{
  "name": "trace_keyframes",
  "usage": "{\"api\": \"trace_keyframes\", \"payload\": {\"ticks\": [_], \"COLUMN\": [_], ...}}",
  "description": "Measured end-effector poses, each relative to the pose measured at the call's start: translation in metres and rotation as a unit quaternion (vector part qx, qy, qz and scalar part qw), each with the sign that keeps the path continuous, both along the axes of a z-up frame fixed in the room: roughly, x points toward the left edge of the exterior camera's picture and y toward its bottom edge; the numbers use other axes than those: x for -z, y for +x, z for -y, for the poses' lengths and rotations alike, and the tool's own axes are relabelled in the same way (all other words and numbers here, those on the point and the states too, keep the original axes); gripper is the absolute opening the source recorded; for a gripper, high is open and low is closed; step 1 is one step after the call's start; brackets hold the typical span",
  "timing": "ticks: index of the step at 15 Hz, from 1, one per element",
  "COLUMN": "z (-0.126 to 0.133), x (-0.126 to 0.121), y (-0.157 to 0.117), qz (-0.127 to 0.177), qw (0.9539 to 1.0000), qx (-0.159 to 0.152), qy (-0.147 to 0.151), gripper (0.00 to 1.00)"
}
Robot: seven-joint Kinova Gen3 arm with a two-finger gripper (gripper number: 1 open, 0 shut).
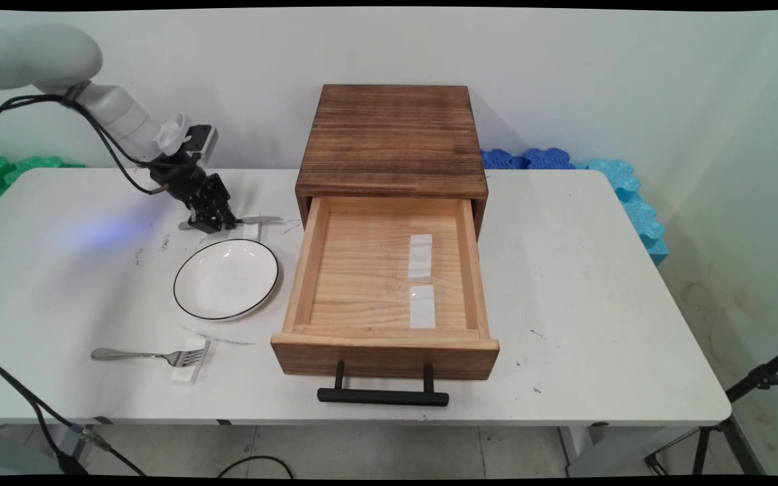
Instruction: Place the picked object into the drawer
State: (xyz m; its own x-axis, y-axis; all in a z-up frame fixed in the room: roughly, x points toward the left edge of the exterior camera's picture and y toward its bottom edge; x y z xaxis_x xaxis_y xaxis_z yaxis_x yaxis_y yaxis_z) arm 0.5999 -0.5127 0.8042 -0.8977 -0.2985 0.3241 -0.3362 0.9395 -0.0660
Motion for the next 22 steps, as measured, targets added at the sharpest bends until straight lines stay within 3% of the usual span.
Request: {"api": "trace_keyframes", "payload": {"ticks": [9,22], "z": [-0.007,-0.027], "x": [-0.008,-0.048], "y": [0.0,0.003], "qz": [0.005,0.031], "qw": [0.9999,0.9994], "qx": [-0.009,-0.015], "qy": [0.002,0.0], "gripper": [0.0,0.0]}}
